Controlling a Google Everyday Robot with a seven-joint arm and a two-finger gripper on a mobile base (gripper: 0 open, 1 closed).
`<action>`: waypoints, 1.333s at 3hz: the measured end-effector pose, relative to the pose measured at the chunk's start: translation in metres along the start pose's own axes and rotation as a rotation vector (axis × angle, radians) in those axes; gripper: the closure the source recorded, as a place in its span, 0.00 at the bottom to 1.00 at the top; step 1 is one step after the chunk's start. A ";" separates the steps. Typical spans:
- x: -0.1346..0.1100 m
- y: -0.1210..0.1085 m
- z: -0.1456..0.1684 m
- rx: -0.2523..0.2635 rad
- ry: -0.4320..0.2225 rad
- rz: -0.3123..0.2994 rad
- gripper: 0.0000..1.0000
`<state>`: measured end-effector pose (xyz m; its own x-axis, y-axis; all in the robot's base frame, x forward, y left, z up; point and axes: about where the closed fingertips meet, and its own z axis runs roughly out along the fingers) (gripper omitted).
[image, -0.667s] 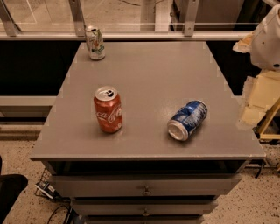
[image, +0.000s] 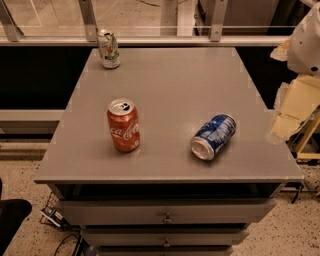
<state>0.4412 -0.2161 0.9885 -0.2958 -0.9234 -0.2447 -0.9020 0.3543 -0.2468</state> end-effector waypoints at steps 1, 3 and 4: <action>0.007 -0.001 0.001 -0.017 -0.055 0.279 0.00; 0.005 0.009 0.012 -0.036 -0.034 0.627 0.00; 0.012 0.010 0.024 -0.004 0.112 0.736 0.00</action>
Offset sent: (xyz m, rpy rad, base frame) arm -0.0005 -0.0169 -0.0194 0.4050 0.1452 -0.8098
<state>0.4368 -0.2199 0.9604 -0.8543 -0.4567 -0.2482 -0.4590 0.8869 -0.0522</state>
